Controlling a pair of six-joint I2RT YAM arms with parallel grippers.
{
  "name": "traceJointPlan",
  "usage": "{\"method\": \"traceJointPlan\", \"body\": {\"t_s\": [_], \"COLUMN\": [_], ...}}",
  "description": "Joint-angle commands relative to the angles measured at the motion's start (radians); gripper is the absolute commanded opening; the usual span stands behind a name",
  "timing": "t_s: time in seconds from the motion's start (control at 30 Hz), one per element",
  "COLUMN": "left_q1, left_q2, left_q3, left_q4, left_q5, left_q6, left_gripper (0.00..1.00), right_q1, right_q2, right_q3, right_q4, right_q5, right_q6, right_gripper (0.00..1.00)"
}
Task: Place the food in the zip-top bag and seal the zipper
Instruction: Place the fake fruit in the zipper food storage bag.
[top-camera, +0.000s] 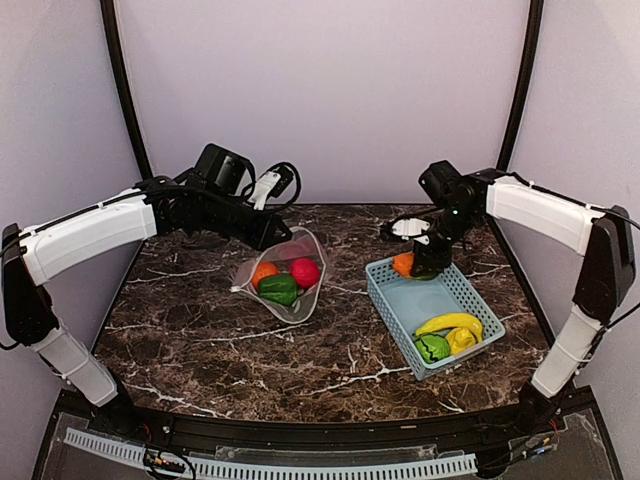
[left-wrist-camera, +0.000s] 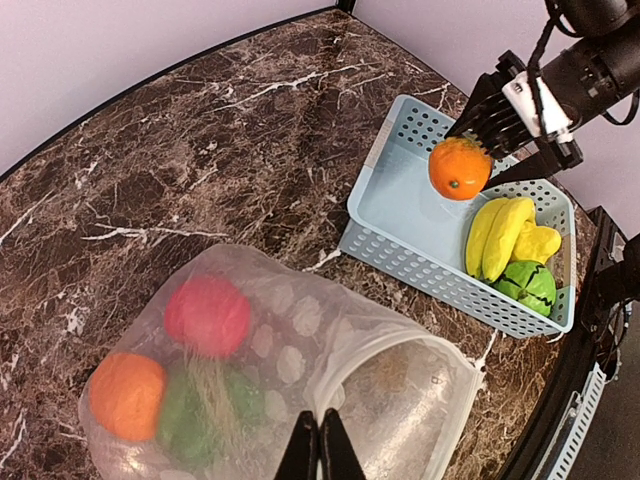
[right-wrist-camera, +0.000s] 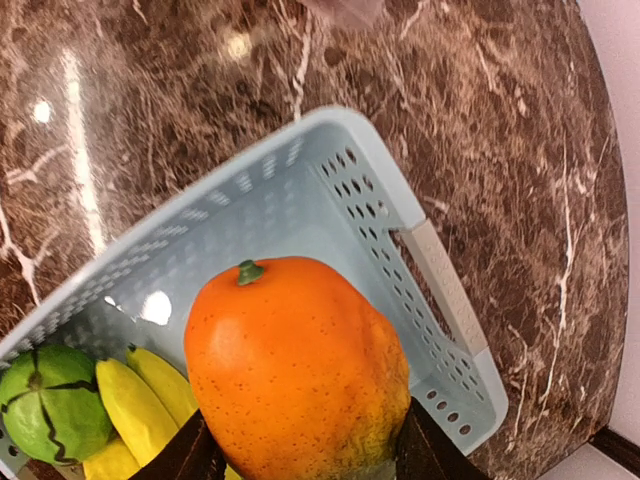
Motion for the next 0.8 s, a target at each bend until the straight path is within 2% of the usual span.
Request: {"method": "traceJointPlan", "body": {"t_s": [0.0, 0.23, 0.5, 0.67, 0.77], "left_q1": [0.000, -0.001, -0.001, -0.002, -0.002], "left_q2": [-0.028, -0.020, 0.029, 0.050, 0.047], "left_q3": [-0.014, -0.006, 0.119, 0.150, 0.132], "left_q4": [0.008, 0.000, -0.083, -0.128, -0.131], "left_q5": [0.014, -0.001, 0.042, 0.048, 0.063], "left_q6": [-0.011, -0.007, -0.067, -0.088, -0.101], "left_gripper": [0.01, 0.01, 0.01, 0.01, 0.01], "right_q1": [0.072, 0.190, 0.323, 0.419, 0.455], "right_q2": [-0.036, -0.025, 0.046, 0.105, 0.123], "right_q3": [0.076, 0.254, 0.510, 0.619, 0.625], "right_q4": [-0.056, -0.119, -0.219, -0.199, -0.126], "right_q5": [-0.104, -0.240, -0.594, -0.586, -0.542], "right_q6": [0.056, 0.094, 0.128, 0.129, 0.132], "right_gripper": [0.42, 0.42, 0.44, 0.44, 0.43]}}
